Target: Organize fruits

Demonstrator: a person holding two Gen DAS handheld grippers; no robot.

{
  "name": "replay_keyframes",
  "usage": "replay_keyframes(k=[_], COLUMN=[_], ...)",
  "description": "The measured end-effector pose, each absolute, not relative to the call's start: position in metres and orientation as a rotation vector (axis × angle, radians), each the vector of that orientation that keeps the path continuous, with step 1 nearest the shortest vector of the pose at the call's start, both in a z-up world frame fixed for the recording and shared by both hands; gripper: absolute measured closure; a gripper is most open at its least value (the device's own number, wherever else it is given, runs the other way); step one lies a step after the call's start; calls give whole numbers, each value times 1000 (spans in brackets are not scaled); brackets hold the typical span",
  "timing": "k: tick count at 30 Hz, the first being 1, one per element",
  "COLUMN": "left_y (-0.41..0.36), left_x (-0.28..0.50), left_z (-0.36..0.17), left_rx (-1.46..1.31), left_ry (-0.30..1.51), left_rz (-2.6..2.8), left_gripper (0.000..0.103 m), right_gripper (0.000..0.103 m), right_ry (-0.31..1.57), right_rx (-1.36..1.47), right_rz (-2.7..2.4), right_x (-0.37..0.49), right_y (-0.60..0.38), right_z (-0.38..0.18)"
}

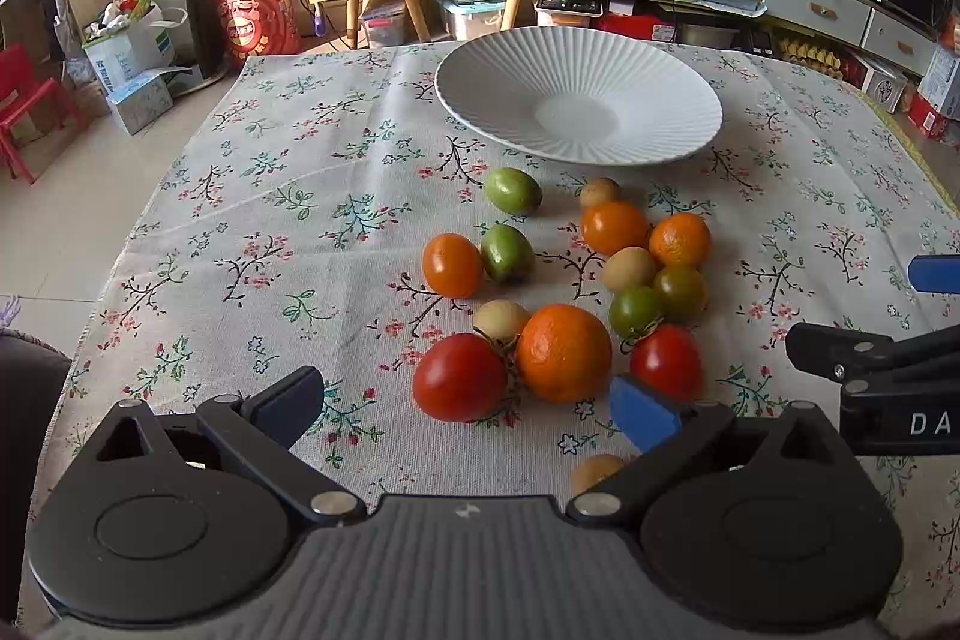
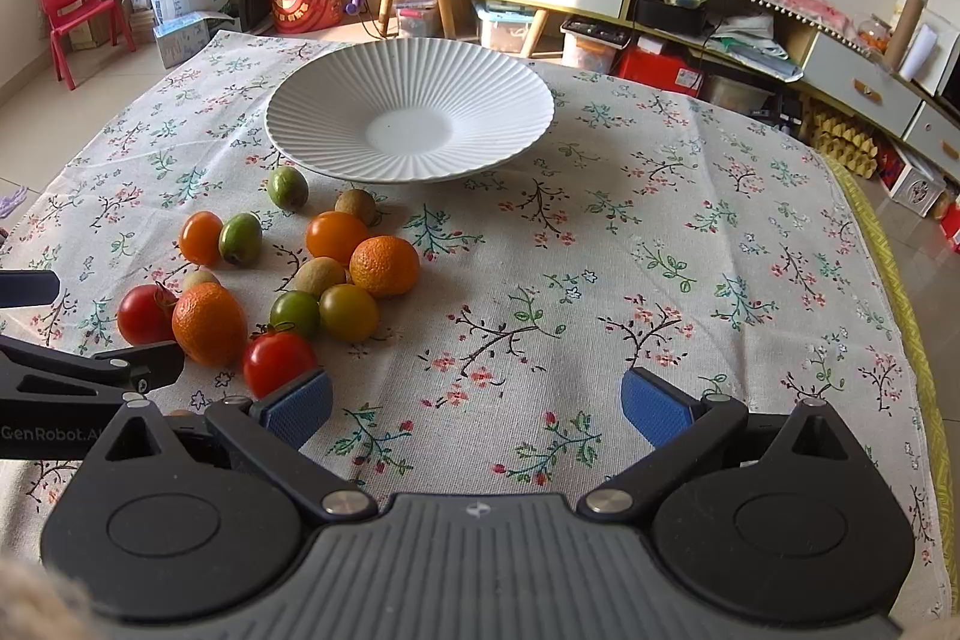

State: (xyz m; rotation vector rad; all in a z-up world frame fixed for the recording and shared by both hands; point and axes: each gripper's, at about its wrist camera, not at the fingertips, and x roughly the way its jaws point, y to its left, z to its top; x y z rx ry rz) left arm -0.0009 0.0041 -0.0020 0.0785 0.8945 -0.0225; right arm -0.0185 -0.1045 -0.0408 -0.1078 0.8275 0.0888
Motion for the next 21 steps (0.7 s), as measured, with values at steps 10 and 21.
replay_keyframes(k=[10,21], left_y=[4,7], left_x=[0,0], left_z=[-2,-2], left_rx=[76,68], left_ry=[892,895], left_rz=[-21,-16], left_gripper=[8,8], right_gripper=[0,0], right_ry=[825,826], right_rx=[-110,-104], right_rz=[92,91], right_x=[-19,-20], right_y=[-103,-105], right_z=[-38,-39])
